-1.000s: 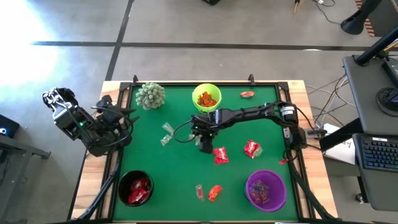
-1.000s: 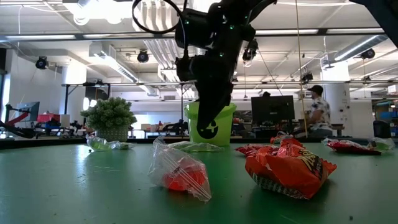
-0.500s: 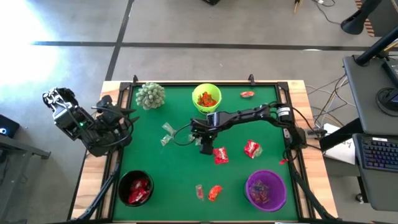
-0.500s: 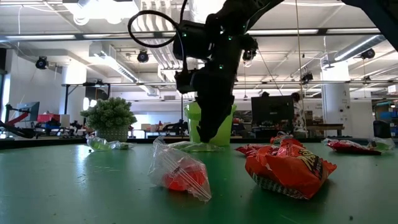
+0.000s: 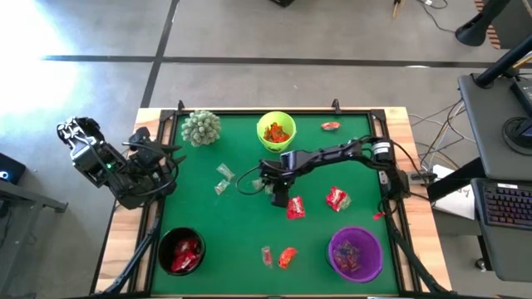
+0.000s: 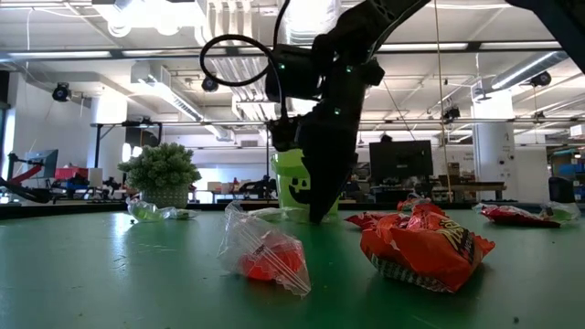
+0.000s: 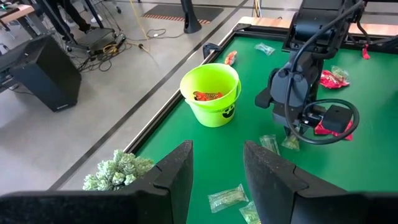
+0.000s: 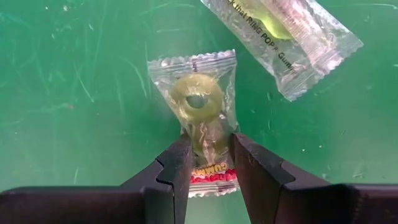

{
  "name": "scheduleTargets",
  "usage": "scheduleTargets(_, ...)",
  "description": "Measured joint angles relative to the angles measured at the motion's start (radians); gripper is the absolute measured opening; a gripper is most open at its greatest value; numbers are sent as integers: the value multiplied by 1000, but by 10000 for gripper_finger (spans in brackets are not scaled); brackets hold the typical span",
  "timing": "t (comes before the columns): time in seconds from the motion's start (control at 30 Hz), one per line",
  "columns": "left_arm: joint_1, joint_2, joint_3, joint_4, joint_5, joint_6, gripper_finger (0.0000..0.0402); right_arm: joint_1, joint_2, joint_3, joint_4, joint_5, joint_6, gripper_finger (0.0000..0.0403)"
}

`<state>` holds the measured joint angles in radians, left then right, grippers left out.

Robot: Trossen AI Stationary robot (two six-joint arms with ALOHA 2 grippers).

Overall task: Organize candy in baskets
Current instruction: Put the green candy into the violet bucket

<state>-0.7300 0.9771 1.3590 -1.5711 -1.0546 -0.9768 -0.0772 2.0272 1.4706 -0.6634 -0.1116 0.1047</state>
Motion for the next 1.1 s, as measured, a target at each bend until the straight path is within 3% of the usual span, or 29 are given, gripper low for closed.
scheduleTargets(0.13, 0, 1, 0, 0, 0, 0, 125, 0, -2, -18, 22, -1, 10, 97)
scheduleTargets(0.33, 0, 2, 0, 0, 0, 0, 125, -2, -2, -26, 23, -5, 69, 19)
scheduleTargets(0.47, 0, 2, 0, 0, 0, 0, 125, -10, -5, -4, -1, -16, 147, 10)
scheduleTargets(0.63, 0, 2, 0, 0, 0, 0, 125, -11, -36, 76, -174, -8, 176, 8)
scheduleTargets(1.1, 0, 14, 0, 0, 55, -2, 125, 98, -278, 189, -485, 34, 489, 8)
